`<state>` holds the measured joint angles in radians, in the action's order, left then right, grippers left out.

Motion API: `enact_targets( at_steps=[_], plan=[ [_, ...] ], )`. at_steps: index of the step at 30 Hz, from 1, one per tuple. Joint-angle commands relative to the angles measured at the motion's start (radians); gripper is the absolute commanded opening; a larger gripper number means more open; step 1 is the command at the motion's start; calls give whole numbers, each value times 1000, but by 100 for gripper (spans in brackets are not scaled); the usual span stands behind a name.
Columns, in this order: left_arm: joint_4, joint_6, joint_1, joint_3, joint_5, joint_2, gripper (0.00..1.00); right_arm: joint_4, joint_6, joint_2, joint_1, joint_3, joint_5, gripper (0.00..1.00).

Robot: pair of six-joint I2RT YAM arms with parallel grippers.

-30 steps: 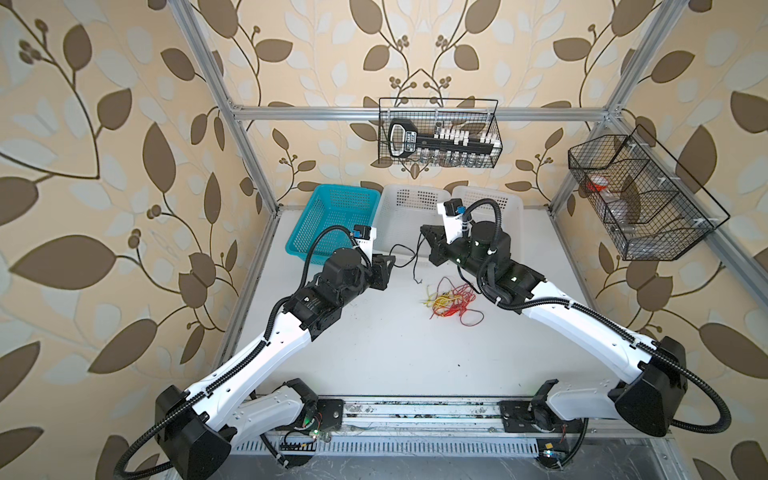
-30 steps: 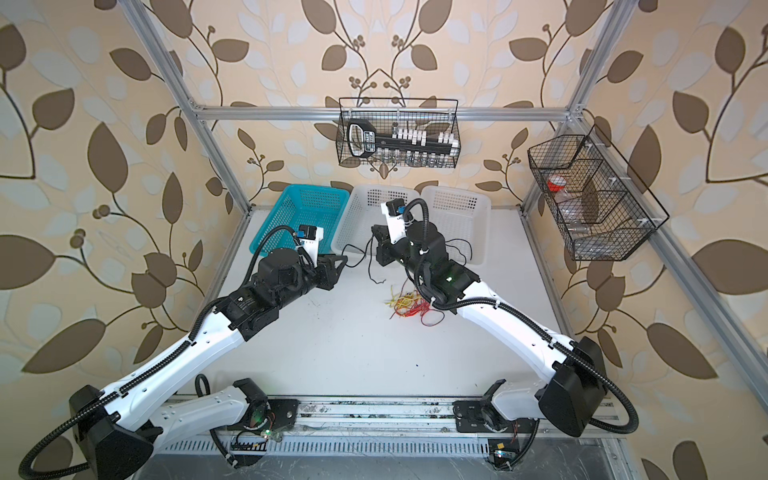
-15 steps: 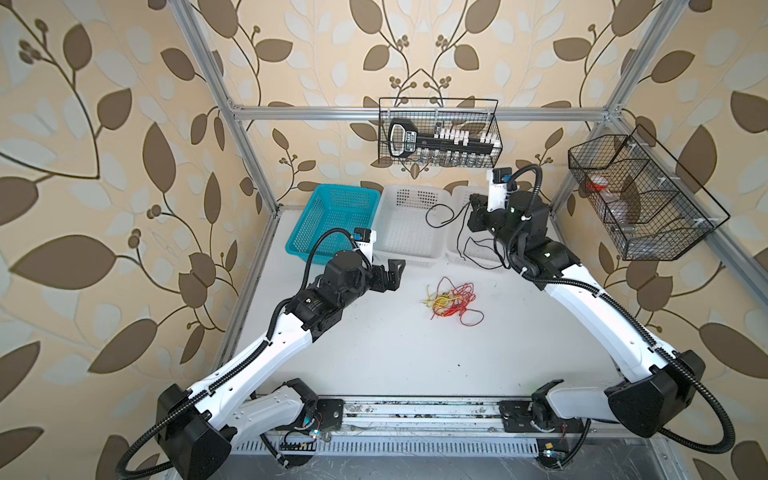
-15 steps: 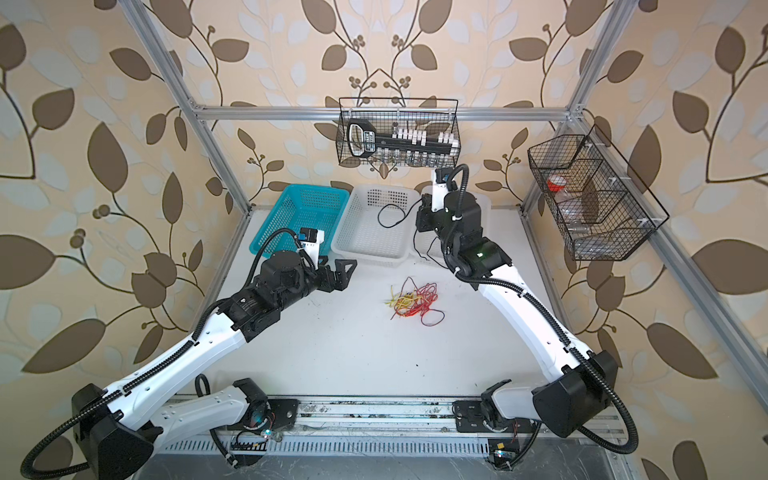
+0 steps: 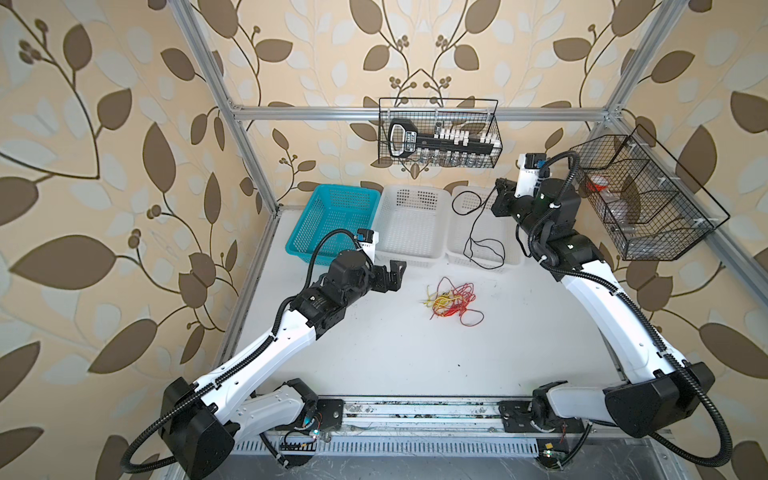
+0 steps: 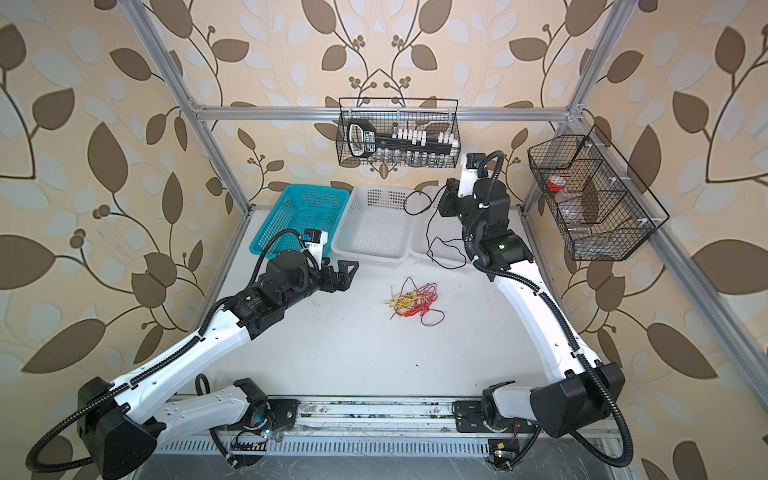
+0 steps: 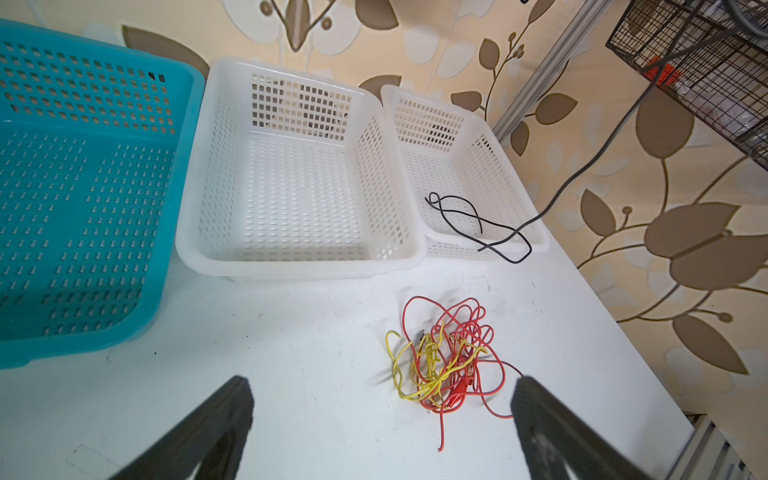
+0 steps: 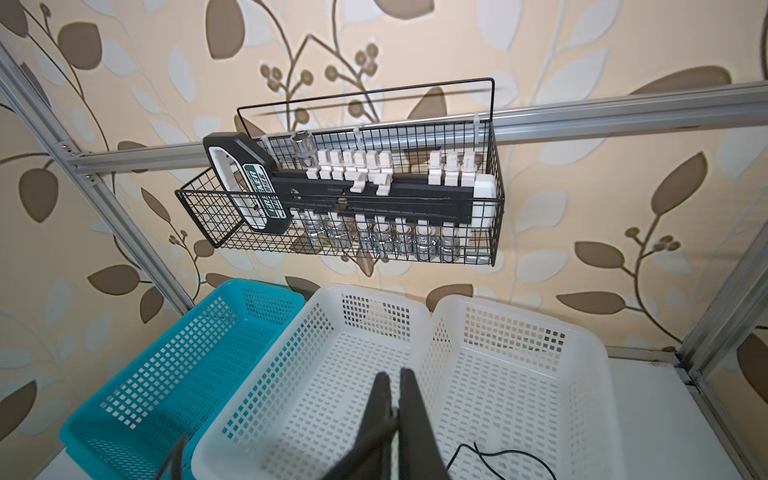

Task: Untangle the cables

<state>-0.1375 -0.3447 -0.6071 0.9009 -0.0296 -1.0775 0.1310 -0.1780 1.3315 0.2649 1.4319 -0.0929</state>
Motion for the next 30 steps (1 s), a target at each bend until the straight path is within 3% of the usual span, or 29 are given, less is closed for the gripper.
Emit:
enact_targets(
  at_steps=[1,15,23,30],
  plan=[
    [30,-11,9,-4,0,-1,99,-27,8,-34,-16,56,34,0],
    [30,-17,7,-16,1,-6,99,-55,17,25,-83,35,59,0],
    [24,-15,7,-16,2,-10,99,-47,-8,177,-115,-31,-108,0],
    [18,-15,8,-13,5,-24,99,16,-90,356,-168,-25,-139,0]
  ],
)
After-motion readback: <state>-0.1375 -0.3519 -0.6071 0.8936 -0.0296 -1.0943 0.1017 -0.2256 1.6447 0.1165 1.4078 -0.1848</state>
